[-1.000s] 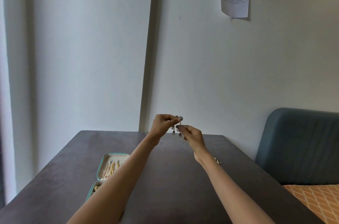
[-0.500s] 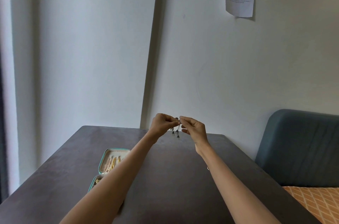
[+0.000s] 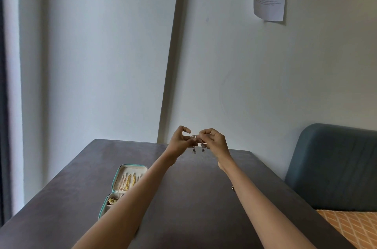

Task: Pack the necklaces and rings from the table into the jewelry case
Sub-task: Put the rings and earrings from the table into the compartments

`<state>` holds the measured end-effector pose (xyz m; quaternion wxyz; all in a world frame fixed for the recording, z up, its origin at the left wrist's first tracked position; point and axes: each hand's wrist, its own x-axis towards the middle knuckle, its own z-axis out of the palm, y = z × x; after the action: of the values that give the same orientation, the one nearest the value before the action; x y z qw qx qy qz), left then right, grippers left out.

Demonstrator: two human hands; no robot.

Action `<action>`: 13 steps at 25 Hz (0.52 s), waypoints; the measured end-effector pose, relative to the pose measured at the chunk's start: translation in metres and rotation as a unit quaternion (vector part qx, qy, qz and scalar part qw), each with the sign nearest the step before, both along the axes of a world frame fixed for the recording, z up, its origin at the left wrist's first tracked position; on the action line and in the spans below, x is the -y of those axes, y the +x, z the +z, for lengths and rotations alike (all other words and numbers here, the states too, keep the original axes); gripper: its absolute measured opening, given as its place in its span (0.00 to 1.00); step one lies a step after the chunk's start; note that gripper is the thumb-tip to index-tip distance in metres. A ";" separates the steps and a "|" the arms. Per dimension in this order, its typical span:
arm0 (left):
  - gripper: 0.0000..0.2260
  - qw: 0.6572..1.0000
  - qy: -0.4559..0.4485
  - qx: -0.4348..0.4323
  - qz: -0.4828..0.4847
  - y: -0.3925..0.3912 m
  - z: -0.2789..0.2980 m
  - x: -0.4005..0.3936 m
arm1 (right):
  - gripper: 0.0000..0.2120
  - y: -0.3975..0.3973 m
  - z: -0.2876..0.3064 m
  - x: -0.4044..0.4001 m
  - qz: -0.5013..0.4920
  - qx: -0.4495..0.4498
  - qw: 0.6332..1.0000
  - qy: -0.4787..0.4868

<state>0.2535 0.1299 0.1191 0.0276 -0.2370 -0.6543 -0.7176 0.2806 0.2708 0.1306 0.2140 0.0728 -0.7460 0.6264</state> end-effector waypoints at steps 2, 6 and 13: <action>0.11 1.000 0.006 0.005 0.007 0.000 0.000 -0.001 | 0.01 0.000 0.001 0.002 -0.003 -0.007 1.000 0.014; 0.11 0.998 -0.022 -0.024 0.046 0.004 0.003 -0.005 | 0.02 -0.004 0.002 0.006 -0.053 -0.017 0.998 0.028; 0.09 0.978 -0.106 -0.108 0.143 0.003 0.003 -0.004 | 0.09 -0.007 0.007 0.008 -0.068 0.071 0.995 0.034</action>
<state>0.2570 0.1335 0.1222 0.1755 -0.2187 -0.7470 -0.6028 0.2732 0.2633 0.1371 0.2006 -0.0154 -0.7835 0.5879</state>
